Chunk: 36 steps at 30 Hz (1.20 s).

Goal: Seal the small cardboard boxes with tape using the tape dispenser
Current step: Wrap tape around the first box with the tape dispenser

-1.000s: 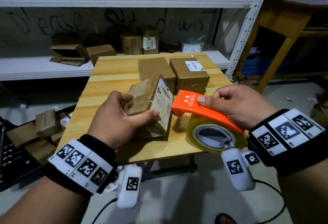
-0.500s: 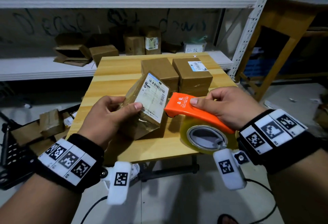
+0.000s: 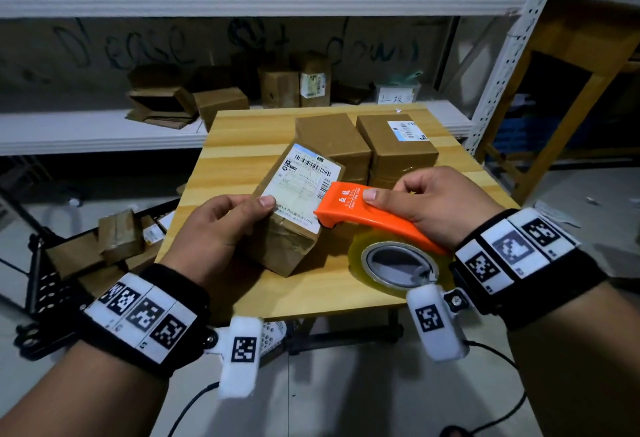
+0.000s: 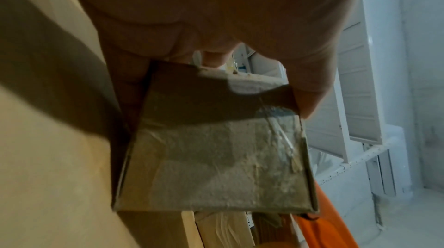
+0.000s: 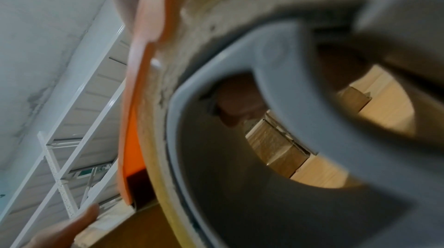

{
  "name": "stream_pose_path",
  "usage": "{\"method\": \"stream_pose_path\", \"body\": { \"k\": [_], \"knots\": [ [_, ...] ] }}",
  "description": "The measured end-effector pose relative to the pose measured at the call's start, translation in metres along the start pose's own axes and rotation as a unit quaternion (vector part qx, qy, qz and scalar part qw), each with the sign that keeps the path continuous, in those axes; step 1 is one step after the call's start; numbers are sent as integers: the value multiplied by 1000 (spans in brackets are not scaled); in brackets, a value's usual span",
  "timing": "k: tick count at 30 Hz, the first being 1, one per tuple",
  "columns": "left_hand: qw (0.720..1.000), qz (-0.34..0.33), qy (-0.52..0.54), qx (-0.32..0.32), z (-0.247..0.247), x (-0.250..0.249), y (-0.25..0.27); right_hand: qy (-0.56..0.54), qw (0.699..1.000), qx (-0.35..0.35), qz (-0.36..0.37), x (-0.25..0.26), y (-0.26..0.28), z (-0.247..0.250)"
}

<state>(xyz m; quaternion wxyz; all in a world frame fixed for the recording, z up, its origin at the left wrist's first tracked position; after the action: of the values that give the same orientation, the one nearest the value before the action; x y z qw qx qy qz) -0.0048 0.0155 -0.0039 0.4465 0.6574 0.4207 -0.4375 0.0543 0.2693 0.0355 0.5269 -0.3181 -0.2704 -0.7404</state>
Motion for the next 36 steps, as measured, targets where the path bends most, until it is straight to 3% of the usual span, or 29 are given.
{"method": "stream_pose_path", "body": {
  "k": [3,5,8,11,16,22,36],
  "knots": [
    [996,-25,-88,-22,5,-2,1,-9,1000,3,4,3,0,-4],
    [981,-80,-167,-56,14,-6,-4,-15,1000,3,6,4,0,-6],
    [911,-216,-344,-76,26,-18,-7,-20,1000,3,7,8,1,-11],
    [840,-330,-428,-52,18,-23,-4,-26,1000,2,15,12,2,-18],
    [841,-317,-435,-58,19,-24,-5,-32,999,-1,23,17,3,-27],
    [797,-263,-542,-40,12,-19,0,-44,999,2,17,19,2,-32],
    [818,-252,-513,-73,16,-20,3,-18,999,42,9,10,11,-10]
  ]
}}
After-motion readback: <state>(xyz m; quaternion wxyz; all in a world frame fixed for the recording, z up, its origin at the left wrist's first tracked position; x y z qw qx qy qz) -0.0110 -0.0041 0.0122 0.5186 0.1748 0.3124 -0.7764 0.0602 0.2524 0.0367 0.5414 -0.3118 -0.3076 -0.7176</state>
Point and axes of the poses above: each hand's wrist, its own y-axis away from the middle knuckle, its own z-axis out of the back of the hand, x = y × z, the point moved 5 cm from there along -y, towards the middle knuckle, and after that the axes turned 2 degrees about z, right-handed, at the moved point
